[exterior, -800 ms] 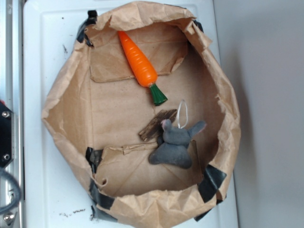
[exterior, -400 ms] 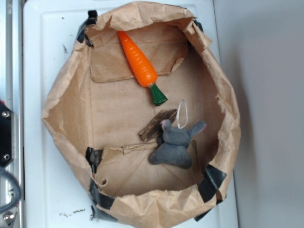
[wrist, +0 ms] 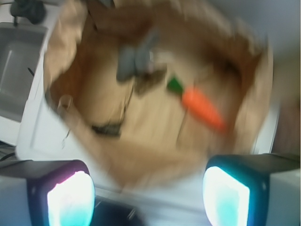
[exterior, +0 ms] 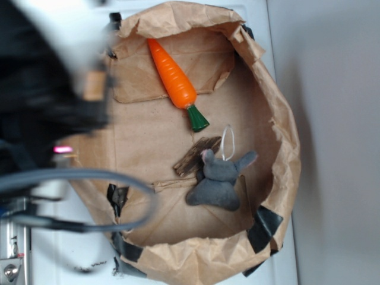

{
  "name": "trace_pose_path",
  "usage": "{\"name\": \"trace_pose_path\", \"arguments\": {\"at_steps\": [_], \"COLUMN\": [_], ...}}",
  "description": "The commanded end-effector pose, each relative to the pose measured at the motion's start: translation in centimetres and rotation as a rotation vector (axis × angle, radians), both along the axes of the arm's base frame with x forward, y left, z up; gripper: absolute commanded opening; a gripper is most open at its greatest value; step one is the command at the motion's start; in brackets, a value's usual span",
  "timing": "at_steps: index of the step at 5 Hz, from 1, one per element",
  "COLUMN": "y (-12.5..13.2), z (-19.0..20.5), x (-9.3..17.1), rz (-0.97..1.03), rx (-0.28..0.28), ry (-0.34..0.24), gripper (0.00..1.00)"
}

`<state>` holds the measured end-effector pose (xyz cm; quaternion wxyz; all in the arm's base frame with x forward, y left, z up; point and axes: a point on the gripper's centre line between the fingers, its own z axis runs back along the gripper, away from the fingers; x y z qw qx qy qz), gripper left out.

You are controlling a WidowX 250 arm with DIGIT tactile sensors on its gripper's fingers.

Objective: Grab the carrot.

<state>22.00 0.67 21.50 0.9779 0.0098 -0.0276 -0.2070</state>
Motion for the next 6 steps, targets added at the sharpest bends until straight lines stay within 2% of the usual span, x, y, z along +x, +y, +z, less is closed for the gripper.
{"name": "trace_pose_path", "arguments": {"at_steps": [1,2,3,4,6], "y": [0.1,0.1,-0.3,0.1,2.3], "z": [-0.3,-0.3,-5.3,-9.5,-13.5], "x": [5.2,5.2,6.3,5.0,5.0], "rz": [-0.213,-0.213,-0.463,-0.596,-0.61], "rx": [-0.007,-0.007,-0.022,0.076,0.092], "ry": [-0.043,-0.043,-0.048,-0.139,-0.045], "gripper": [1.0,1.0,1.0,1.0,1.0]}}
